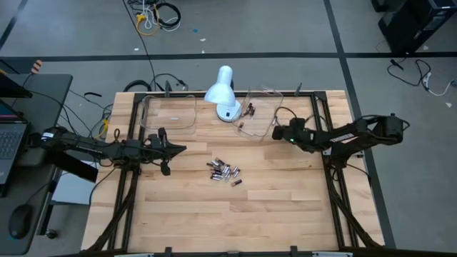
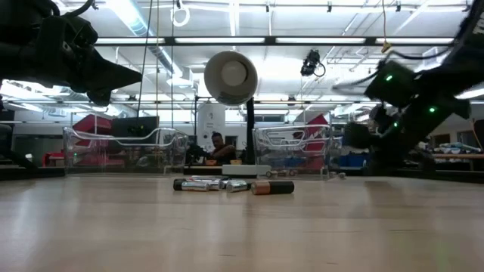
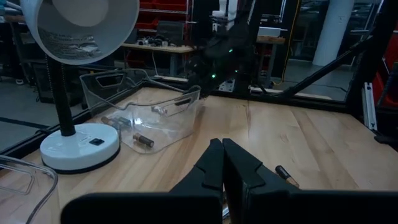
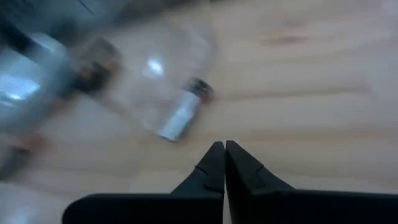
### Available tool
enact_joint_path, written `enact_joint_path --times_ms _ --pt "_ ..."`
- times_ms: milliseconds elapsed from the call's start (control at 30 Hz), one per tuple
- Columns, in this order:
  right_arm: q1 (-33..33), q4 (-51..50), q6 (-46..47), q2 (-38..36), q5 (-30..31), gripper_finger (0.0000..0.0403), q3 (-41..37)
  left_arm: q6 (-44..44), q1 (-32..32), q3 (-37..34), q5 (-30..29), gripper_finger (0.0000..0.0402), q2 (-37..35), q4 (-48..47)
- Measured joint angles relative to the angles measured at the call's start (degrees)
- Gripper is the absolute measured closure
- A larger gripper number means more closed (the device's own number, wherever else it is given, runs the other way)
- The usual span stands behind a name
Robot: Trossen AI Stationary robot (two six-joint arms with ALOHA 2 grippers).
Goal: Sort batteries
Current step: Put the black battery in the transparent bin
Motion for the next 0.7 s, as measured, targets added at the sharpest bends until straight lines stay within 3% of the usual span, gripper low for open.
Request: enact_joint_path --times_ms 133,267,700 --pt "-0.86 12.37 -4.06 1.01 4.02 0.0403 -2.54 1.10 0.00 0.00 -0.16 0.0400 0.02 0.63" --pt "-3.92 12.90 -6.51 1.67 3.90 0.0403 -0.45 1.35 0.00 0.00 -1.29 0.0400 0.02 1.27" --pt "-15.45 8.68 -0.41 1.97 -10.10 0.0403 1.32 0.86 0.00 0.00 -1.34 0.0400 0.02 1.22"
